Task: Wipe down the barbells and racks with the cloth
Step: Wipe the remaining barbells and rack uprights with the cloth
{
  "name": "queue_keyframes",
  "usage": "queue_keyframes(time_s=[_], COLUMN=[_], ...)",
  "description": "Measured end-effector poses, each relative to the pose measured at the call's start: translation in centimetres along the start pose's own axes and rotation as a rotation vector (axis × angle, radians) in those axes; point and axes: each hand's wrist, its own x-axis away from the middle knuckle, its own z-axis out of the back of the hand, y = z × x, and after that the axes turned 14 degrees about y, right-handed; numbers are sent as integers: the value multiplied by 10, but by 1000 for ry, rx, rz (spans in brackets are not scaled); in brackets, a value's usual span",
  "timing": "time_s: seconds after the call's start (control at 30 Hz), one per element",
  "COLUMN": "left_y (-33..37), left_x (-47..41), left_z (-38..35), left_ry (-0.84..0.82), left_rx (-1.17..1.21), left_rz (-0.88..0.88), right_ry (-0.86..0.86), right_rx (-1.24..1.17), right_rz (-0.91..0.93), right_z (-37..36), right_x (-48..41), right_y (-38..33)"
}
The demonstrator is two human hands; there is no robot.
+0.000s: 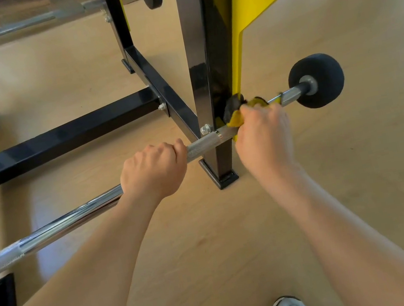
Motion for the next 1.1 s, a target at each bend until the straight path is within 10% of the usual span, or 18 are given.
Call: queue_keyframes(time_s=[0.23,0.43,0.7,0.9,1.1], left_y=[2,4,3,6,8], left_x=[3,5,5,4,5], left_z=[3,2,-4,-2,0], left_ry=[39,62,107,104,113], left_rx=[-2,-69,15,-40,-37], left_rz=[42,-8,89,65,64], right_ry=[-85,128,32,140,57], right_rx=[-285,84,-247,-68,14], right_rz=[310,-76,248,-289,-10], right_z=[-3,2,13,11,-3], right_x=[22,-21,38,-20,15], right_y=[-30,22,-37,30,-39])
